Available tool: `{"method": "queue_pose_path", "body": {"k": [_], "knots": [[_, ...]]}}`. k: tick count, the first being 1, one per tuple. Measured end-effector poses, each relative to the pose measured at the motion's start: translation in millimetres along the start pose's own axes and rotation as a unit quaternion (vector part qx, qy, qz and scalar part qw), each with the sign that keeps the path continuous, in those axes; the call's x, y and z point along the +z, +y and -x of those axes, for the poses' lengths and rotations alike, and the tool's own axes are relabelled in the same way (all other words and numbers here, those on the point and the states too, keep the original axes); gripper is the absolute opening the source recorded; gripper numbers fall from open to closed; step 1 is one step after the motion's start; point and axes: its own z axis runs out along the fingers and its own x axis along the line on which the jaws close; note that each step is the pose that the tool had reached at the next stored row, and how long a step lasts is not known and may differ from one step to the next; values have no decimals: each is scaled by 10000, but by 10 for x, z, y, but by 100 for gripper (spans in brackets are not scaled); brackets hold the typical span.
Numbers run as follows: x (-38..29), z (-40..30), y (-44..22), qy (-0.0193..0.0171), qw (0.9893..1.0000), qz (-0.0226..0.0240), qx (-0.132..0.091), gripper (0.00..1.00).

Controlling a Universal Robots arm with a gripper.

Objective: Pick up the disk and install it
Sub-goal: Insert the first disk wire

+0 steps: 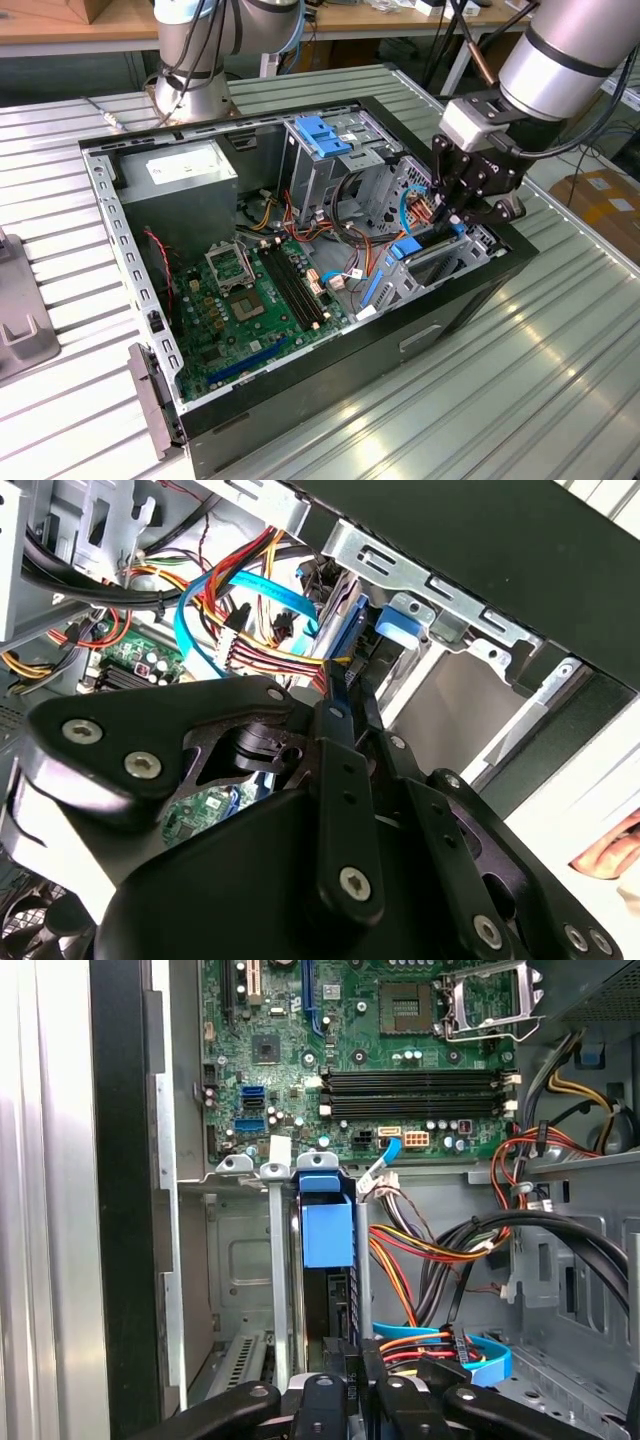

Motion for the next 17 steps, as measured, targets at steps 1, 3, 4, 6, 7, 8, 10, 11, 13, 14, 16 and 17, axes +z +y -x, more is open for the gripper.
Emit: {"method": "queue_pose_path", "body": {"k": [1,3,4,6,7,8,10,11,13,14,16,17], "knots": [[6,0,0,1,10000,1,0,18],[15,-1,0,2,10000,2,0,18],[20,-1,0,0,10000,3,0,18],[22,-2,0,-1,10000,3,-1,18],[22,-2,0,0,10000,3,-4,18],[21,-3,0,0,10000,3,-9,18],[34,-15,-1,1,10000,6,-12,18],[41,-20,-2,1,10000,9,-12,18],[74,-27,-2,2,10000,20,-11,18],[75,-27,-2,3,10000,19,-11,31],[74,-27,-3,3,10000,20,-11,37],[68,-27,-2,4,10000,20,-11,37]]}}
